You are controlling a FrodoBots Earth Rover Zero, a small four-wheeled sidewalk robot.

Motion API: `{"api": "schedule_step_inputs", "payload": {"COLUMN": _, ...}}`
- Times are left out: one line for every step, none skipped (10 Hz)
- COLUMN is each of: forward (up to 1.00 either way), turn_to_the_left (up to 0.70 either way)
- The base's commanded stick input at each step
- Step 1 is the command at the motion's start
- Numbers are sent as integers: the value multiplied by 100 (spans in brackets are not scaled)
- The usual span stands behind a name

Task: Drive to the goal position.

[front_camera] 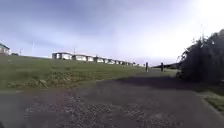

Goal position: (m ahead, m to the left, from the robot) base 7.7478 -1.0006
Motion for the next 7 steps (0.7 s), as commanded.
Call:
{"api": "schedule_step_inputs", "payload": {"forward": 100, "turn_to_the_left": -27}}
{"api": "schedule_step_inputs", "payload": {"forward": 100, "turn_to_the_left": -27}}
{"api": "schedule_step_inputs", "payload": {"forward": 100, "turn_to_the_left": -27}}
{"api": "schedule_step_inputs", "payload": {"forward": 100, "turn_to_the_left": -27}}
{"api": "schedule_step_inputs", "payload": {"forward": 100, "turn_to_the_left": -27}}
{"api": "schedule_step_inputs", "payload": {"forward": 100, "turn_to_the_left": -27}}
{"api": "schedule_step_inputs", "payload": {"forward": 100, "turn_to_the_left": -27}}
